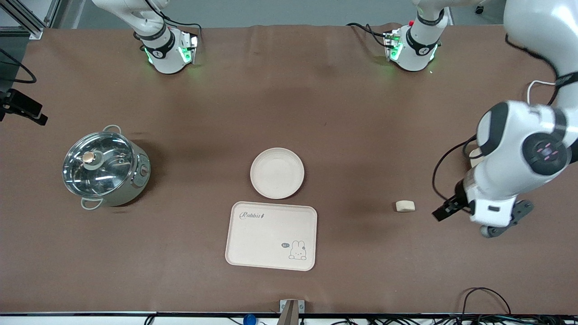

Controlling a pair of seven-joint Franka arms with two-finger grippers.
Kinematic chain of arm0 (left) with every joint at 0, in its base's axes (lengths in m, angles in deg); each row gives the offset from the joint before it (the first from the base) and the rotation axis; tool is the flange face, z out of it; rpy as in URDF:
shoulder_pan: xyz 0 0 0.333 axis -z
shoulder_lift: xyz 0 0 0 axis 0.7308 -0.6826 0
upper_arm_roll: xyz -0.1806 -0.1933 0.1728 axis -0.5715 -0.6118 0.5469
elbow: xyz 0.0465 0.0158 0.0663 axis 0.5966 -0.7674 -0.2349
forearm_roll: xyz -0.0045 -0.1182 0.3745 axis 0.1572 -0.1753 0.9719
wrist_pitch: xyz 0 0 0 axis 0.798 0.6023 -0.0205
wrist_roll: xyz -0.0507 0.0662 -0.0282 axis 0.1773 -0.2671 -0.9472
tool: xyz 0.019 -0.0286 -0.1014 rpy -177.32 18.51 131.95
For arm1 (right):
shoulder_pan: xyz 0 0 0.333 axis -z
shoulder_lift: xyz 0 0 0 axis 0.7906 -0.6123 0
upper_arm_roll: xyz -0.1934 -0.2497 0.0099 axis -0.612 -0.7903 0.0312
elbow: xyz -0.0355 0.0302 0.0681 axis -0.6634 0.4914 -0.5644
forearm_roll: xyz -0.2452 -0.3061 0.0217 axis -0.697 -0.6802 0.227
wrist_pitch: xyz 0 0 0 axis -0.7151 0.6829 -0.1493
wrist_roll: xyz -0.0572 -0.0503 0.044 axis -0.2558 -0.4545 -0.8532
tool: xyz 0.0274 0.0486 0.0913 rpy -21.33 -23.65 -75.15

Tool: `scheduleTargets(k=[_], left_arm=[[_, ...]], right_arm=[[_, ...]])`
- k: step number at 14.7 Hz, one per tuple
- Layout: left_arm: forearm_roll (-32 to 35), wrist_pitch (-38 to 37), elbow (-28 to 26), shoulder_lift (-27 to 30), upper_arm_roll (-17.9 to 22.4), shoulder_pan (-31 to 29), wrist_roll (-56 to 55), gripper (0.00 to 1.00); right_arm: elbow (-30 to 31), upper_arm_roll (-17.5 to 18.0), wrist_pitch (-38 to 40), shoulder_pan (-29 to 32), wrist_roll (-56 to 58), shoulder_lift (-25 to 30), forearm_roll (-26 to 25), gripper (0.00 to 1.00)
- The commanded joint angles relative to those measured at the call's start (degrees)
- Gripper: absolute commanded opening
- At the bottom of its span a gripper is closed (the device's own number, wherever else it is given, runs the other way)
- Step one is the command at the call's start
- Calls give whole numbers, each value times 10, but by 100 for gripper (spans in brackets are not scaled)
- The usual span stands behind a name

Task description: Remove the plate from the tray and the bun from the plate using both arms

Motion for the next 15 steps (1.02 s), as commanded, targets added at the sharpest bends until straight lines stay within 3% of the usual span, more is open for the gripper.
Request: scheduleTargets(k=[1,5,9,15], left_arm=[[7,-63,-19,83,-3,-11,118,100],[-8,-172,-20,177,-3,-20,282,100],[-25,-211,-27,235,3,-13,365,100],[-100,-228,-126,333,134,77,398,100]], right_arm=[[11,4,4,-3,3,12,-5,100],[7,6,7,-5,3,12,-2,100],[8,18,16,-24,2,12,-3,100],[7,18,-4,-28,2,9,-2,100]])
